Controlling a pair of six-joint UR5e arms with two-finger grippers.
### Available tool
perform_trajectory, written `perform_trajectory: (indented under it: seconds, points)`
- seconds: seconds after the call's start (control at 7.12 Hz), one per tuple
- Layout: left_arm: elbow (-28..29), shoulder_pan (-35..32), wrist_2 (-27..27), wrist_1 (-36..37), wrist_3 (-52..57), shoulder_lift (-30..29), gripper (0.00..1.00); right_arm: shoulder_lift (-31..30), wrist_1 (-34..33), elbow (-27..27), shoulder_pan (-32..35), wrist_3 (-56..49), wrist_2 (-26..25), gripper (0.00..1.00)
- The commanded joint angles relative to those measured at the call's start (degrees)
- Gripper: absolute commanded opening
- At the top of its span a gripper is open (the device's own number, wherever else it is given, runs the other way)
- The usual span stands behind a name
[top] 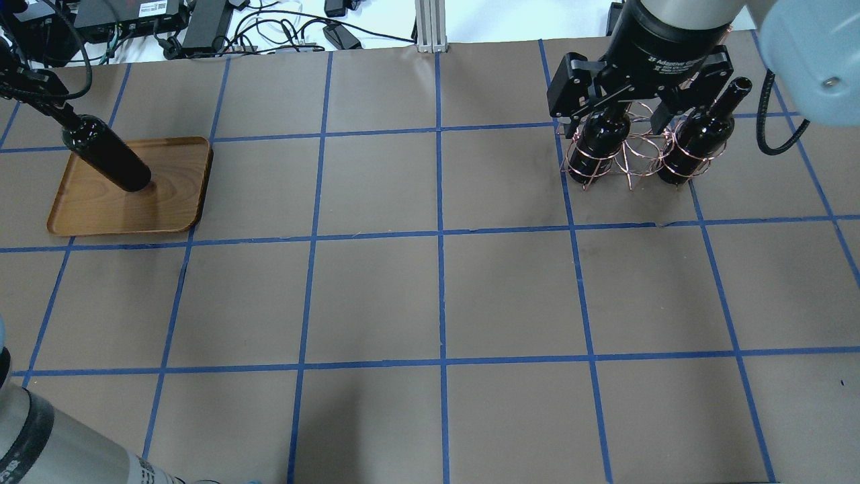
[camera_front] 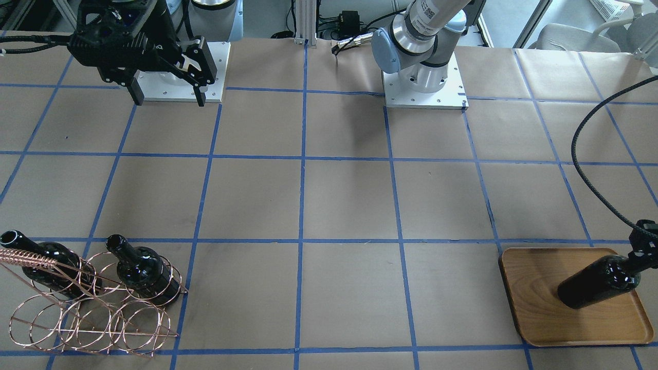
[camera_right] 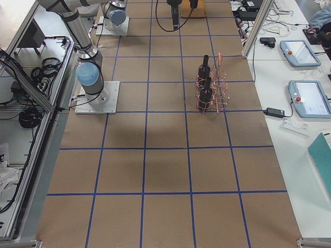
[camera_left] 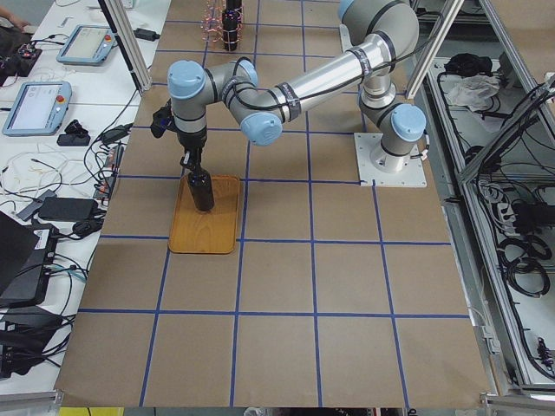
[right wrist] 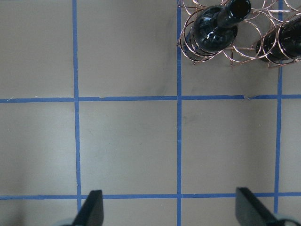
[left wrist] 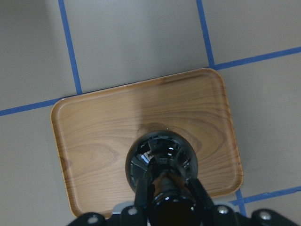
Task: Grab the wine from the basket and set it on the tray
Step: 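Lower the bottle onto the tray, laying it down, and open the left gripper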
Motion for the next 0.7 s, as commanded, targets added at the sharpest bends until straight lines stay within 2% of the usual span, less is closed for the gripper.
perform_trajectory:
  seconds: [0.0, 0.28, 0.42, 0.56]
  points:
    - [-0.1, 0.3, 0.0, 0.3, 0.9, -0.5, 0.00, 0.0, 0.0, 0.0, 0.0, 0.0, 0.1, 1.00]
    - [-0.1, 0.4, -0.1, 0.3, 0.9, -0.8, 0.00, 0.0, 0.0, 0.0, 0.0, 0.0, 0.1, 1.00]
    - [-0.3, 0.6, 0.2, 0.3, 0.9, -0.8, 0.09, 0.0, 0.0, 0.0, 0.1, 0.0, 0.1, 1.00]
    - [-0.3, 0.8, 0.4, 0.3, 0.5, -0.8, 0.35, 0.0, 0.1, 0.0, 0.1, 0.0, 0.1, 1.00]
